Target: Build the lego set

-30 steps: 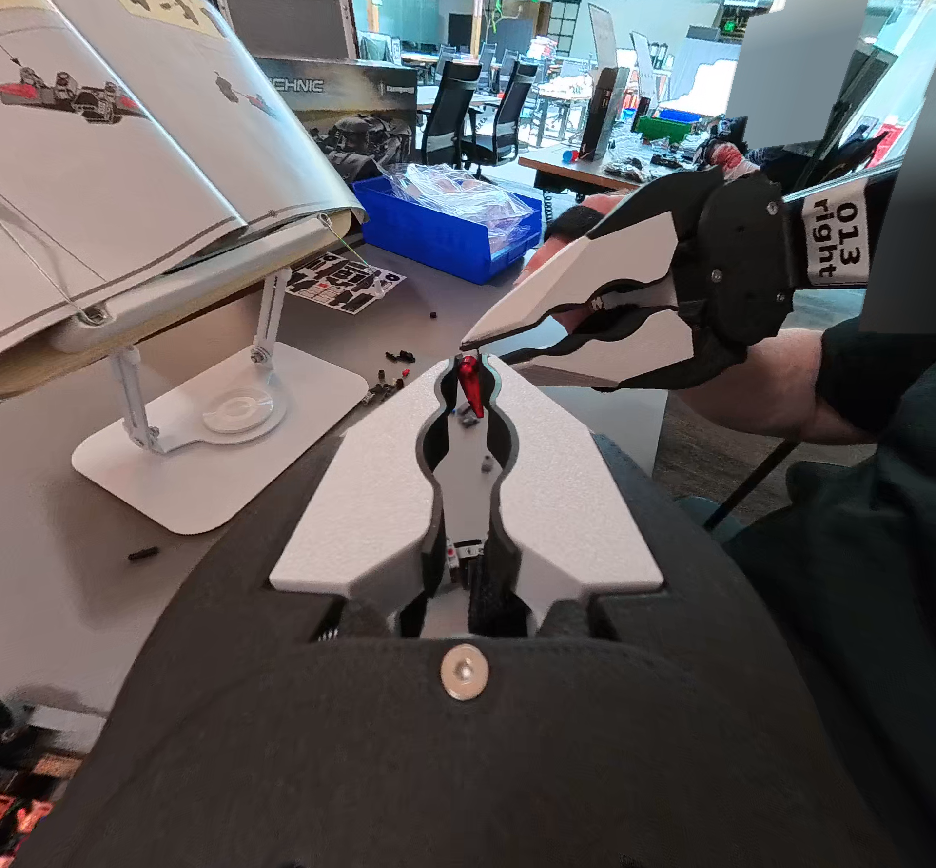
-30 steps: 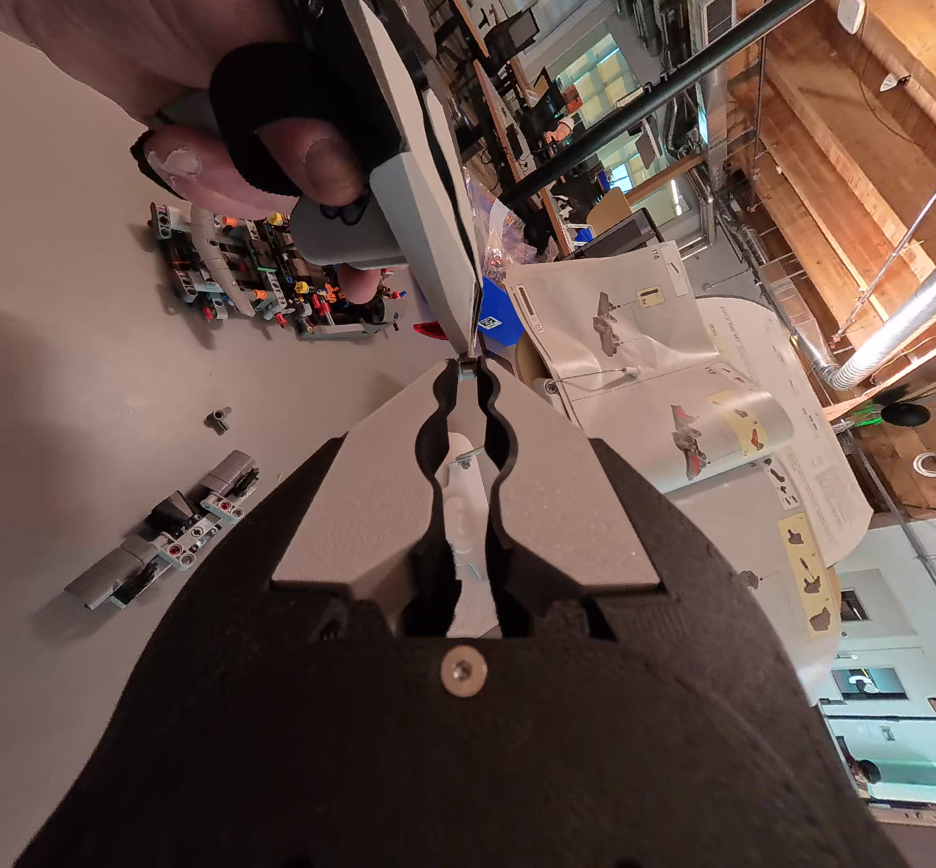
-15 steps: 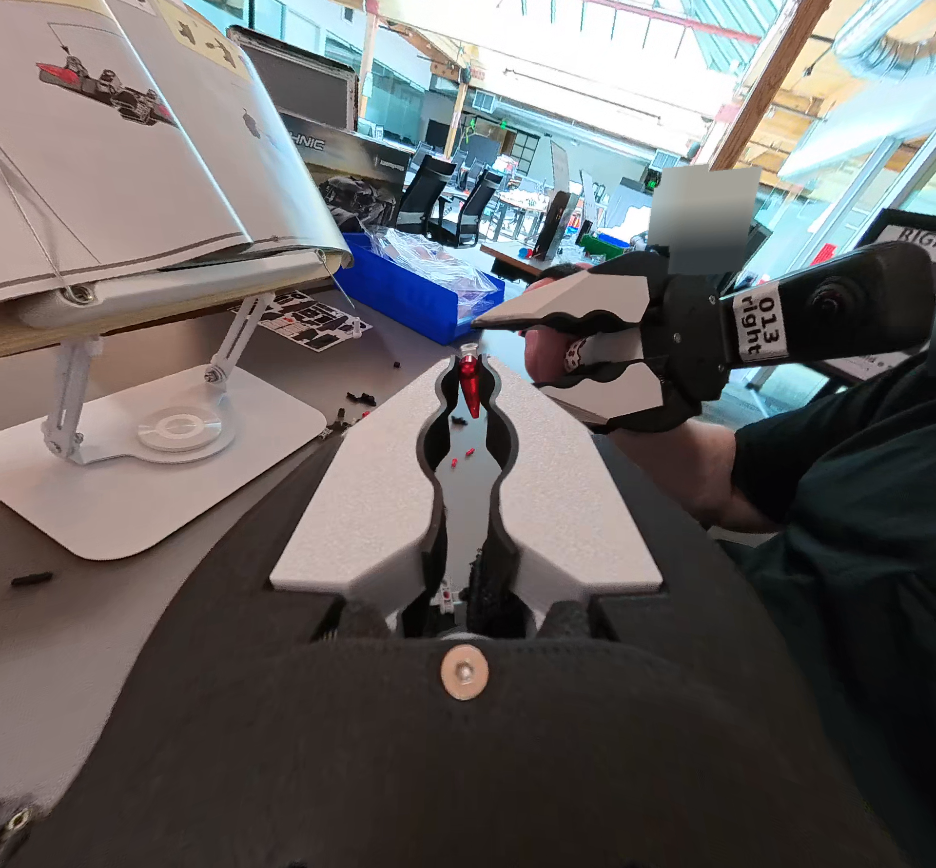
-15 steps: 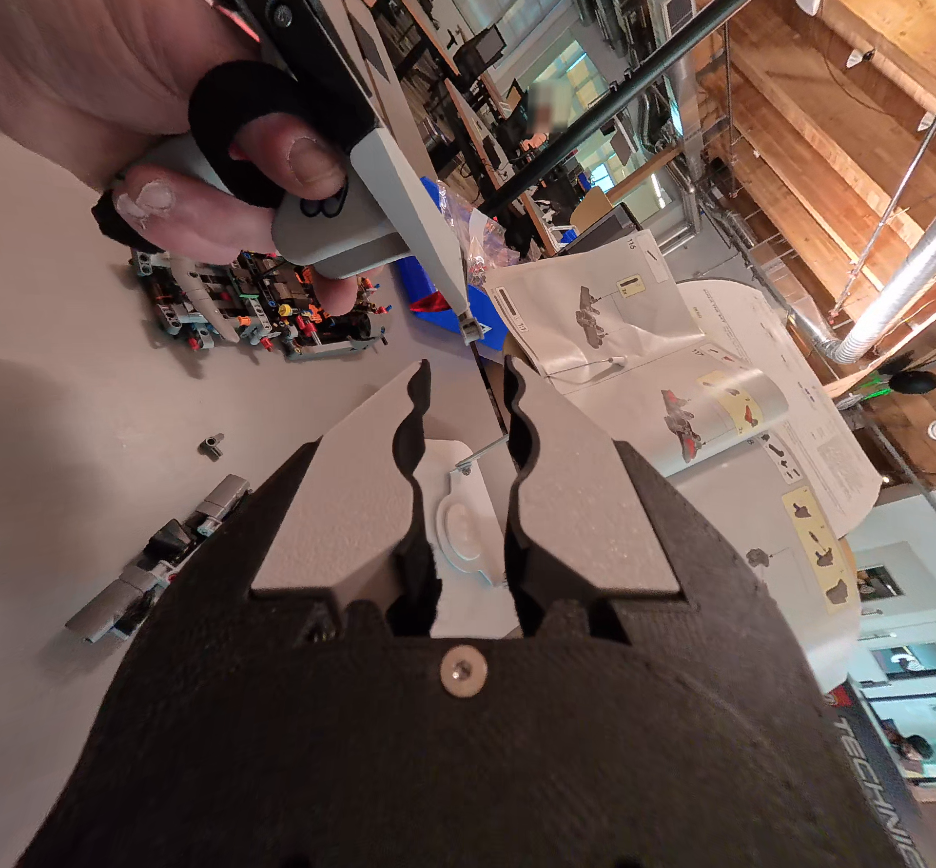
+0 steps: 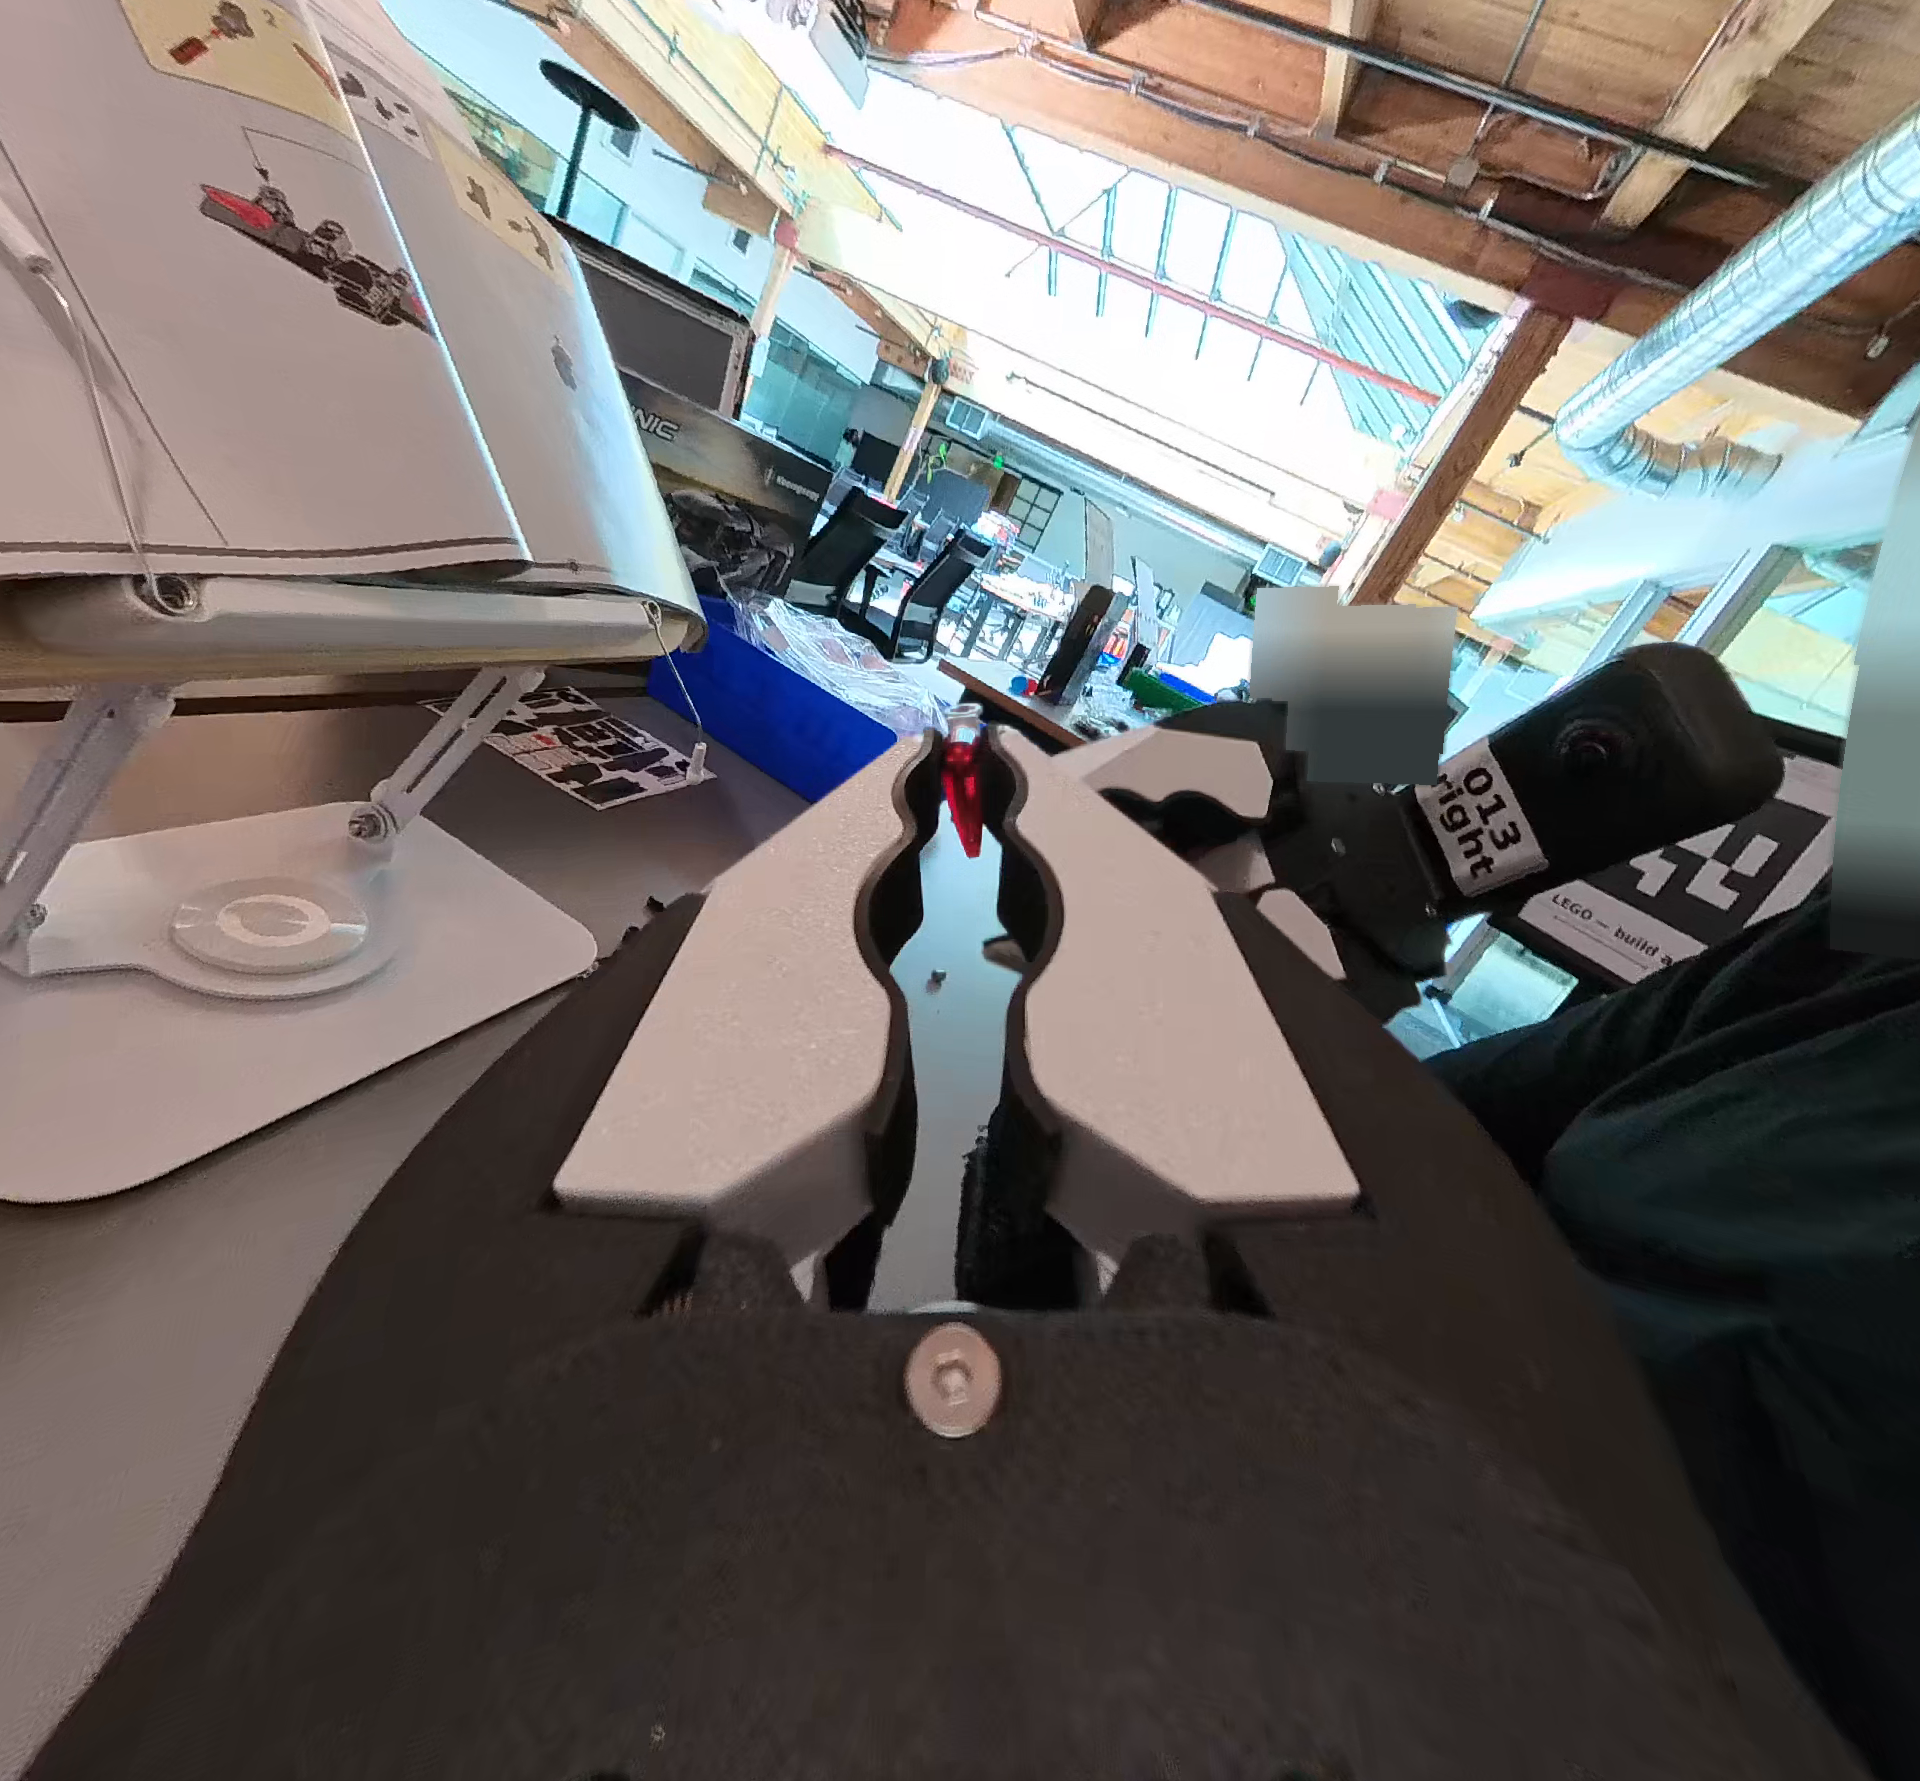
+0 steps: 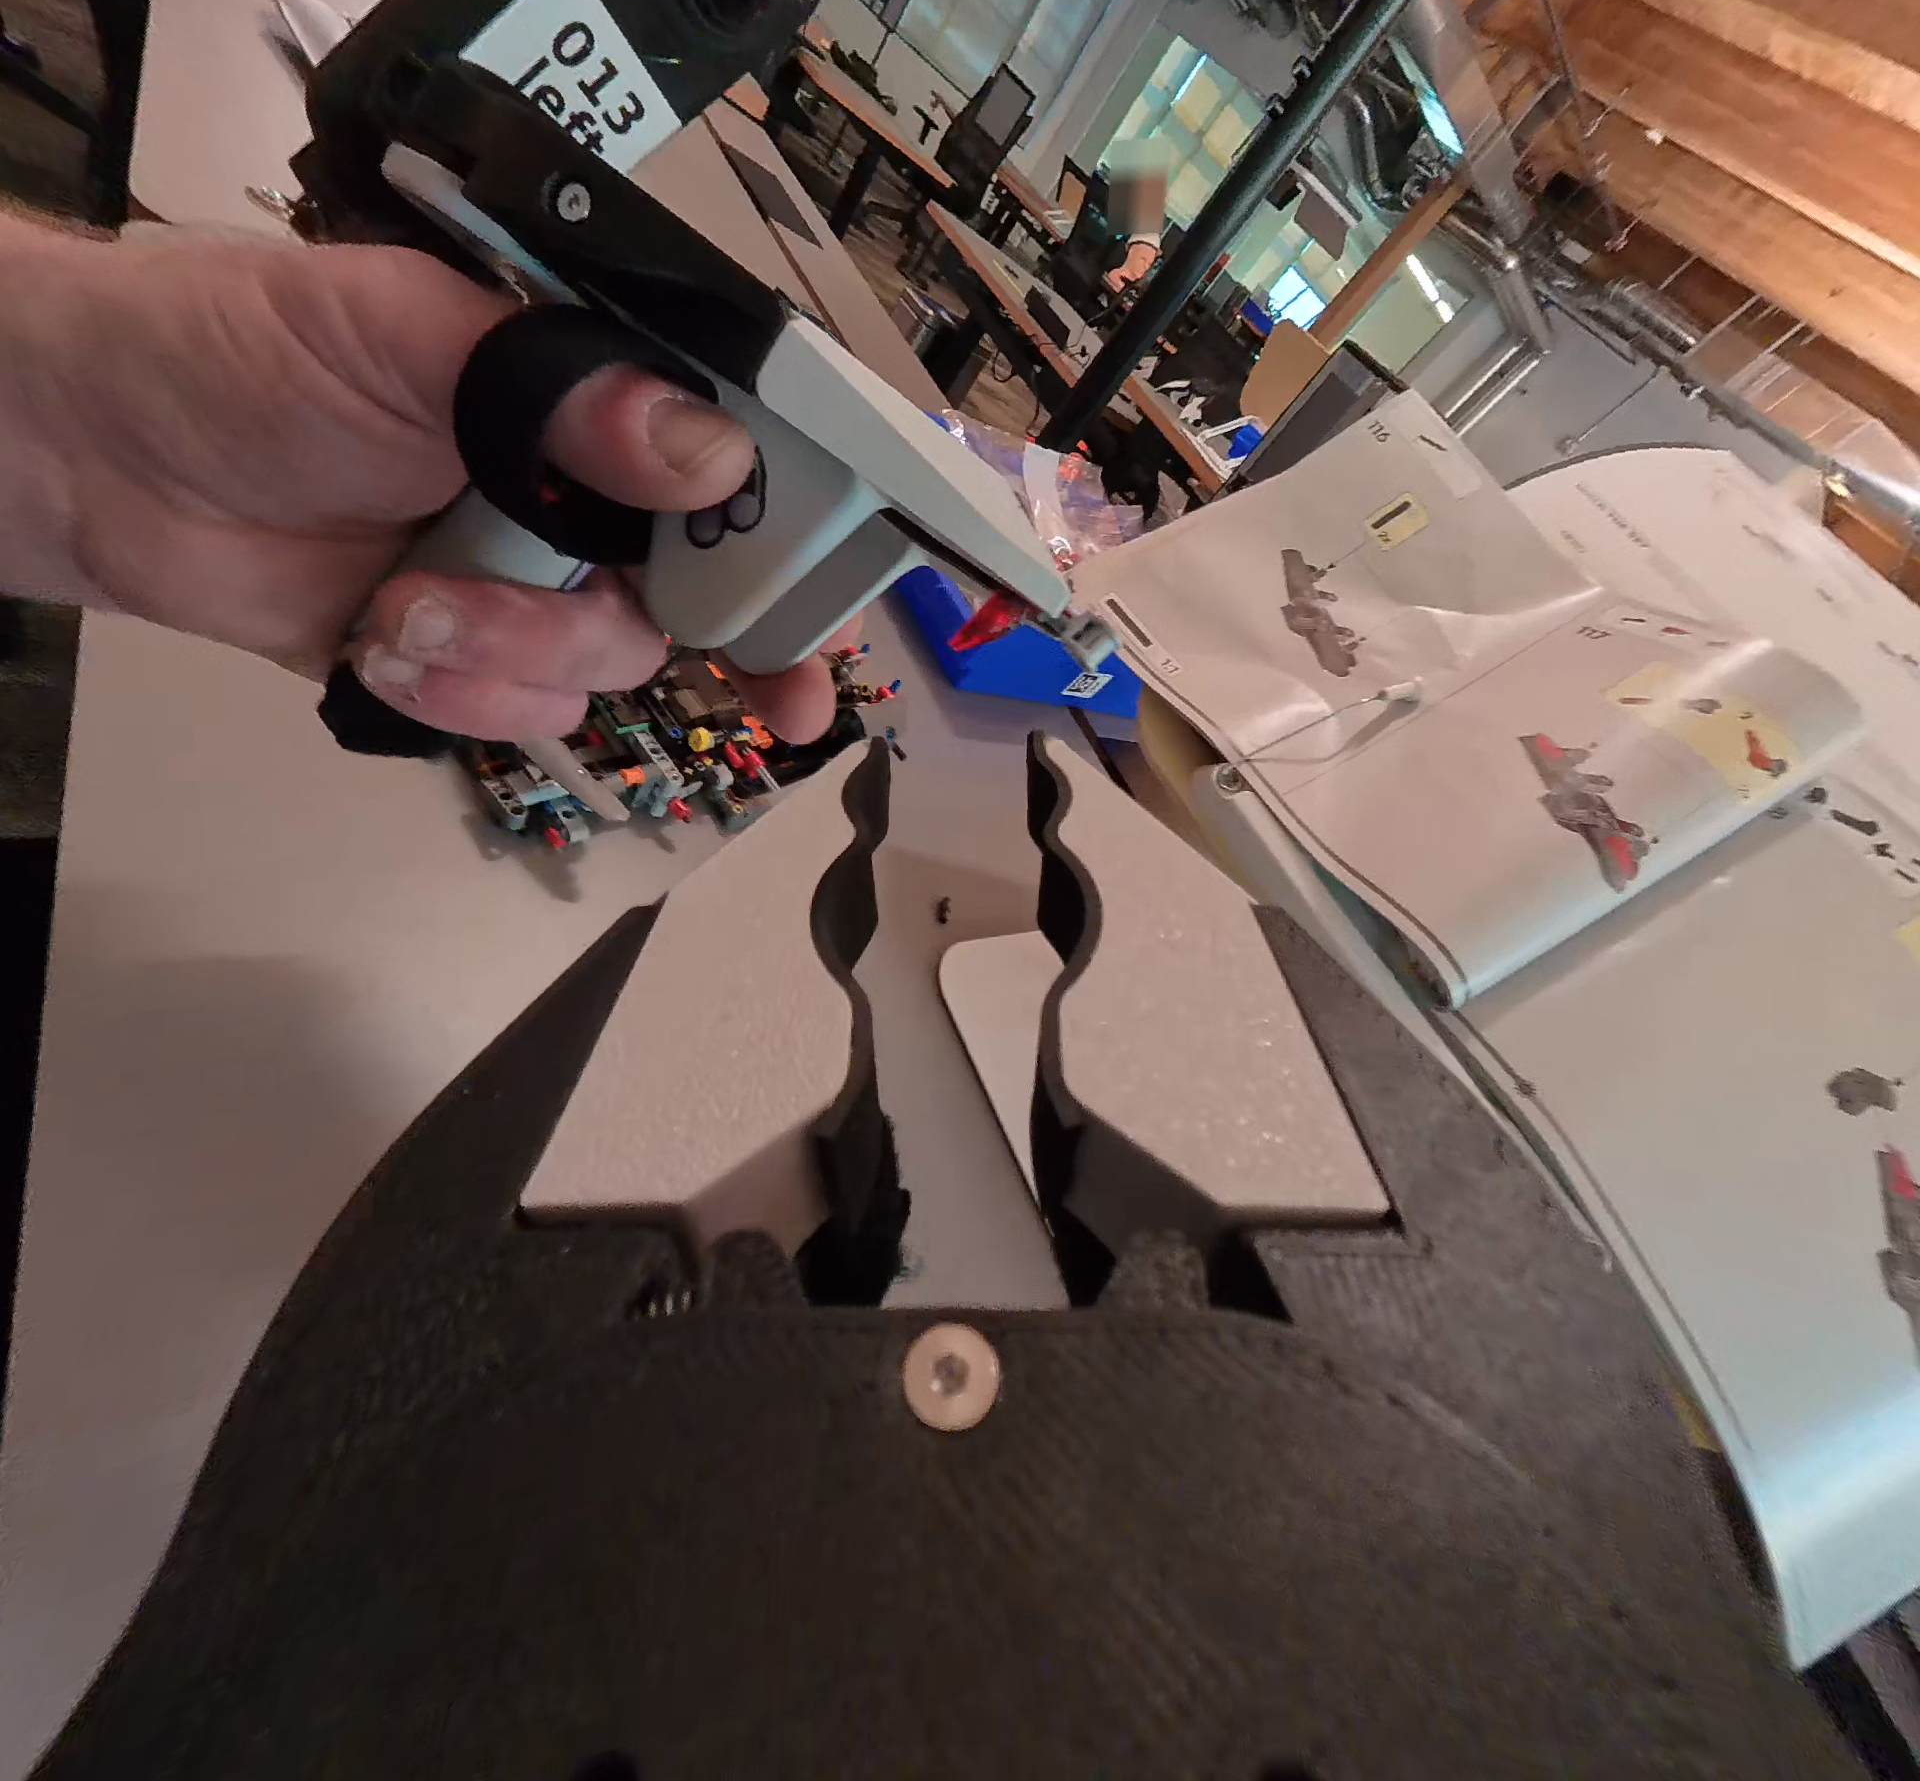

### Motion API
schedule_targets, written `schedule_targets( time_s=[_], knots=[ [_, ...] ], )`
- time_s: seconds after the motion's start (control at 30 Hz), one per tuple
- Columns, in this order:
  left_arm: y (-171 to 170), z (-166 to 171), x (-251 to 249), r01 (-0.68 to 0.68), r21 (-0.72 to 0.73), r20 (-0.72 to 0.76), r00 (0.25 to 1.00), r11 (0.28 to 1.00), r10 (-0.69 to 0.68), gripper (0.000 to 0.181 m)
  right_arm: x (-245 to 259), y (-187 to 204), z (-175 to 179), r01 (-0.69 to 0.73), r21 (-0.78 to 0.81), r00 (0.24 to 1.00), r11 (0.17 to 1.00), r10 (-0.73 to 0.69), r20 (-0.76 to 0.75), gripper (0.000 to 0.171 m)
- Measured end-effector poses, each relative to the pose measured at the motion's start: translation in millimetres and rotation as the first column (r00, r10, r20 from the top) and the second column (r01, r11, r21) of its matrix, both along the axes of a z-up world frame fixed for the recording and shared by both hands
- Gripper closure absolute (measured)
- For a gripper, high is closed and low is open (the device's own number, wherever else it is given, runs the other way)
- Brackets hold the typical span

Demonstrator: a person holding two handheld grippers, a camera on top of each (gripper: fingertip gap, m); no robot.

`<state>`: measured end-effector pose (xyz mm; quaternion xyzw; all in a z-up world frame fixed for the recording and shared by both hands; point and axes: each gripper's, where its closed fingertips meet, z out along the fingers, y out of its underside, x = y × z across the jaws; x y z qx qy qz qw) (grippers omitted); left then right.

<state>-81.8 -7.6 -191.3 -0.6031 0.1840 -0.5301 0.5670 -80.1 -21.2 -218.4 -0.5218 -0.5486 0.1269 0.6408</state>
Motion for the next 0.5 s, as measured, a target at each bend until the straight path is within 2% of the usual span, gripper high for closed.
schedule_targets(
  time_s=[0.27,0.5],
  knots=[
    [1.7,2.4,-3.4,-0.022,-0.004,0.057,0.998,1.0,0.022,0.176,-14.1,-2.4,4.2,-0.018,-0.047,0.999,0.999,0.016,-0.048,0.144],
    [1.5,4.5,-4.8,-0.025,-0.009,0.104,0.994,1.0,0.026,0.176,-20.4,1.5,3.6,-0.002,-0.076,0.998,0.997,-0.003,-0.06,0.149]
  ],
)
